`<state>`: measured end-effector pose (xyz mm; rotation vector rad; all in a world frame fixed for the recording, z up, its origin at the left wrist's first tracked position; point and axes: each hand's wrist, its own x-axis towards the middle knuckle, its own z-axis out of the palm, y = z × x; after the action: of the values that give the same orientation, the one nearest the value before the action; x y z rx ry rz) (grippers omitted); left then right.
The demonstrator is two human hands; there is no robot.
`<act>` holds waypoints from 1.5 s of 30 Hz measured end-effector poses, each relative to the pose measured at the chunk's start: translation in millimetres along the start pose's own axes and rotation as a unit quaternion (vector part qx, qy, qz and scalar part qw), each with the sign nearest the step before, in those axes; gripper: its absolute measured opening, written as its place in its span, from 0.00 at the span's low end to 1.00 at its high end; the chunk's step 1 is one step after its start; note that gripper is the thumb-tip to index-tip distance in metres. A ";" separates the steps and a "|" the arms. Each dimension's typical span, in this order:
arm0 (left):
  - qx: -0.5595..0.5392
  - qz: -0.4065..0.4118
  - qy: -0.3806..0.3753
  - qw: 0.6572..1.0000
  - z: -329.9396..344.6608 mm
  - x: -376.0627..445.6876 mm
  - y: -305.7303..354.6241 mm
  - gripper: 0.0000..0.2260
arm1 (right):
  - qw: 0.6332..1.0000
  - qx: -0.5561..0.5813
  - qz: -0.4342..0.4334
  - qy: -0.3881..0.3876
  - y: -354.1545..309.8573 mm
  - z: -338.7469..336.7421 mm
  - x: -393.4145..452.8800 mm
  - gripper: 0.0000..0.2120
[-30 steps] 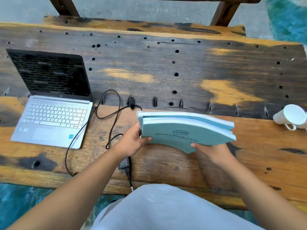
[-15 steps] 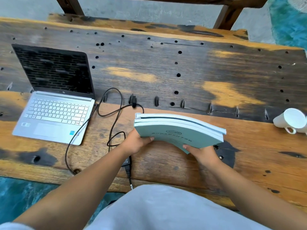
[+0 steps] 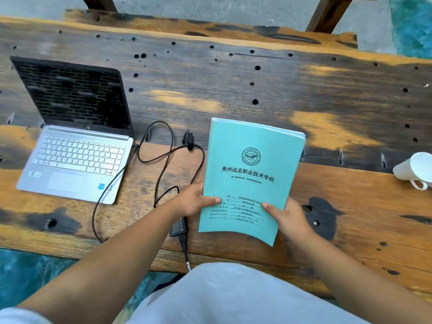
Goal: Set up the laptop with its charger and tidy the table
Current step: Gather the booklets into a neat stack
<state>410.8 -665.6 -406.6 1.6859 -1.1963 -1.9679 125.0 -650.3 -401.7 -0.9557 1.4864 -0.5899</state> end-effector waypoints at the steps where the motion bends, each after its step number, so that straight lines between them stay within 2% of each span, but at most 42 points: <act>1: -0.002 -0.019 -0.005 1.000 0.7 3.0 0.7 0.14 | 0.999 0.025 0.020 0.001 0.7 2.8 4.2 0.11; 5: 0.016 -0.102 -0.005 0.995 0.8 15.5 -0.7 0.15 | 0.993 0.065 0.103 -0.005 3.2 10.4 22.2 0.12; 9: 0.048 -0.137 0.014 0.989 0.9 25.4 -7.8 0.18 | 0.987 0.095 0.130 -0.019 9.0 19.9 33.7 0.12; 12: 0.160 -0.145 0.038 0.976 1.3 28.6 -10.1 0.21 | 0.986 0.074 0.151 -0.018 10.5 24.8 44.2 0.13; 14: 0.259 -0.149 0.078 0.951 3.0 27.2 -10.7 0.23 | 0.983 0.061 0.171 -0.010 12.2 24.6 48.7 0.12; 16: 0.300 -0.143 0.133 0.934 7.8 25.1 -12.1 0.24 | 0.986 -0.017 0.166 0.006 15.4 21.2 52.0 0.12; 19: 0.236 -0.114 0.196 0.945 17.6 22.3 -16.0 0.24 | 0.960 -0.240 0.137 0.036 15.8 14.4 51.9 0.17; 22: 0.163 -0.088 0.229 0.955 25.2 18.6 -15.8 0.21 | 0.939 -0.315 0.115 0.074 17.7 16.6 45.5 0.23; 26: 0.098 -0.070 0.260 0.958 32.9 11.2 -15.0 0.20 | 0.947 -0.287 0.113 0.090 24.4 27.6 33.9 0.28; 37: 0.064 -0.082 0.264 0.959 39.5 7.2 -11.2 0.23 | 0.957 -0.253 0.104 0.097 24.7 28.2 34.0 0.17; 41: 0.083 -0.077 0.244 0.963 35.6 7.1 -10.0 0.28 | 0.963 -0.227 0.113 0.095 25.2 29.6 36.2 0.16; 43: 0.100 -0.074 0.212 0.969 33.5 4.6 -7.7 0.33 | 0.966 -0.221 0.113 0.072 24.0 27.8 37.1 0.16; 45: 0.137 -0.060 0.181 0.972 32.5 -0.4 -3.9 0.35 | 0.959 -0.262 0.104 0.035 19.5 24.2 36.3 0.19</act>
<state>382.3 -650.0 -410.1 2.1849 -1.2929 -1.5127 146.0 -666.1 -441.6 -1.1662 1.8248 -0.0676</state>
